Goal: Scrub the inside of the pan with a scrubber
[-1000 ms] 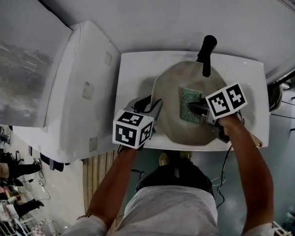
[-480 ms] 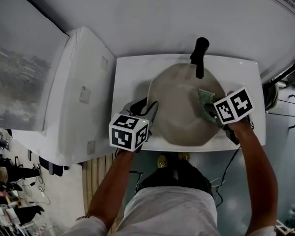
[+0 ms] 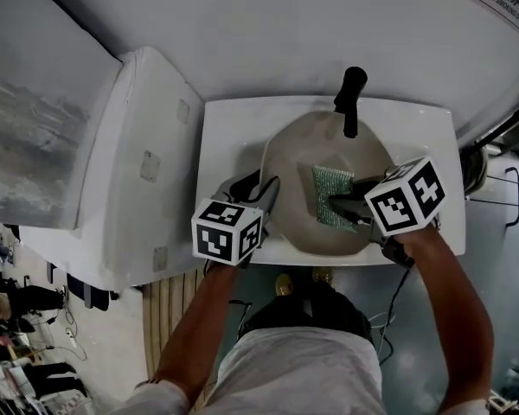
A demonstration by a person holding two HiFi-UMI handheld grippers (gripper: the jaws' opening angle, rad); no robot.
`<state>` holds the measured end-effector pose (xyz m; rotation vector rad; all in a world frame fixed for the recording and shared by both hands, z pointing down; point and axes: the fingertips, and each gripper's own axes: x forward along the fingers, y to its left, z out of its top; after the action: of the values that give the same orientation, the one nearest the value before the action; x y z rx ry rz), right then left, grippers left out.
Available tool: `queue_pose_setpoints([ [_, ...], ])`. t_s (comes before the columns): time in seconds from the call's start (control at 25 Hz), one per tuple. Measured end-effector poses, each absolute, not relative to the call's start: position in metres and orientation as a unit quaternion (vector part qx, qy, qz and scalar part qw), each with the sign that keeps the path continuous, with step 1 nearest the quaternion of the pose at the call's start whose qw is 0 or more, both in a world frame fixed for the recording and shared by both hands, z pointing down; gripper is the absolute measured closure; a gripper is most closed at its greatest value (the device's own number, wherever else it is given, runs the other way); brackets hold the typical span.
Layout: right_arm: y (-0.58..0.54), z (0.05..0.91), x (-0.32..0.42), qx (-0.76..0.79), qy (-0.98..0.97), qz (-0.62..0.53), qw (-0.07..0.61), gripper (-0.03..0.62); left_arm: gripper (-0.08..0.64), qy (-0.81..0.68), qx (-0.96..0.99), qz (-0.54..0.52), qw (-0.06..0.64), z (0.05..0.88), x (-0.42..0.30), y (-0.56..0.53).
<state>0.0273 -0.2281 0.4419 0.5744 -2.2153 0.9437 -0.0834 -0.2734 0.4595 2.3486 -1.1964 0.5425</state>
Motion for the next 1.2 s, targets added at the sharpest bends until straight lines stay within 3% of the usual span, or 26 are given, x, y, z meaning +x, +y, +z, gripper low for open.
queue_pose_setpoints([
  [0.4, -0.209, 0.470, -0.022, 0.153, -0.838, 0.395, 0.343, 0.512, 0.430, -0.433, 0.850, 0.197, 0.225, 0.459, -0.083, -0.273],
  [1.2, -0.226, 0.505, 0.090, 0.268, -0.778, 0.400, 0.404, 0.512, 0.430, -0.435, 0.850, 0.198, 0.221, 0.460, -0.084, -0.274],
])
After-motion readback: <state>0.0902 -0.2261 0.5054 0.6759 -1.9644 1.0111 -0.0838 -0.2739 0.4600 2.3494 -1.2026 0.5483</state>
